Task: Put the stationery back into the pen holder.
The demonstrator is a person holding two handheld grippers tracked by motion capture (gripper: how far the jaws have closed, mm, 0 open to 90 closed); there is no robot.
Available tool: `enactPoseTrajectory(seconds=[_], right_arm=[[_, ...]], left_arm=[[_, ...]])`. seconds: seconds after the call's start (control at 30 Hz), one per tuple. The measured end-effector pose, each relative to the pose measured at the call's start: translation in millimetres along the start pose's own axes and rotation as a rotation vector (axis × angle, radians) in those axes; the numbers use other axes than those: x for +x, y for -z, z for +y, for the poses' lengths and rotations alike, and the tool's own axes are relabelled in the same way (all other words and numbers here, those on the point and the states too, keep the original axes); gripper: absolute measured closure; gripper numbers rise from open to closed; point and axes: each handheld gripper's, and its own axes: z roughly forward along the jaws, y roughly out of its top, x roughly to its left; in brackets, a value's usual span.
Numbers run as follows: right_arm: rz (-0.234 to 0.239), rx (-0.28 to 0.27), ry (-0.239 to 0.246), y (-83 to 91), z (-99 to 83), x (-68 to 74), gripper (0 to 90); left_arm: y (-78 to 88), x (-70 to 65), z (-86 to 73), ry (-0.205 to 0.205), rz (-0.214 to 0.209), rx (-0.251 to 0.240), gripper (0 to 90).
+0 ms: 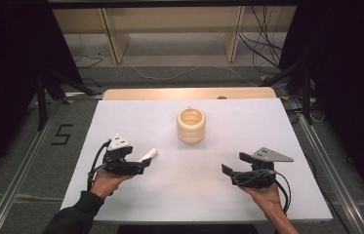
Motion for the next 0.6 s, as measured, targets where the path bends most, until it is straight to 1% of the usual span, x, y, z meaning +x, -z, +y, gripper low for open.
enactPoseTrajectory(seconds=[0.03, 0.13, 0.17, 0.27, 0.33, 0.37, 0.47, 0.53, 0.6], right_arm=[[0.0, 0.001, 0.0, 0.2, -0.1, 0.0, 17.2], [0.001, 0.002, 0.004, 0.4, -0.6, 0.6, 17.1], [0.0, 0.002, 0.003, 0.2, -0.7, 0.8, 17.2], [0.003, 0.003, 0.003, 0.2, -1.2, 1.1, 17.2], [0.004, 0.003, 0.003, 0.2, -1.6, 1.2, 17.2], [0.005, 0.003, 0.004, 0.2, -1.7, 1.4, 17.2], [0.008, 0.008, 0.007, 0.1, -2.3, 2.4, 17.2], [0.01, 0.011, 0.007, -0.2, -2.9, 3.2, 17.2], [0.014, 0.011, 0.014, -0.5, -3.3, 3.4, 17.2]], left_arm=[[-2.7, 1.0, 2.9, -0.012, 0.004, 0.025, 15.4], [-9.9, 3.0, 10.7, -0.032, -0.005, 0.083, 15.5], [-12.3, 3.8, 13.0, -0.037, -0.014, 0.106, 15.5], [-20.8, 3.8, 17.2, -0.041, -0.032, 0.158, 15.6], [-26.1, 3.6, 19.6, -0.061, -0.033, 0.203, 15.6], [-29.0, 3.2, 20.5, -0.066, -0.029, 0.217, 15.7], [-36.9, 3.9, 23.7, -0.076, -0.031, 0.272, 16.3], [-41.5, 4.5, 25.7, -0.079, -0.02, 0.297, 16.3], [-45.8, 5.0, 28.0, -0.087, -0.031, 0.34, 16.7]])
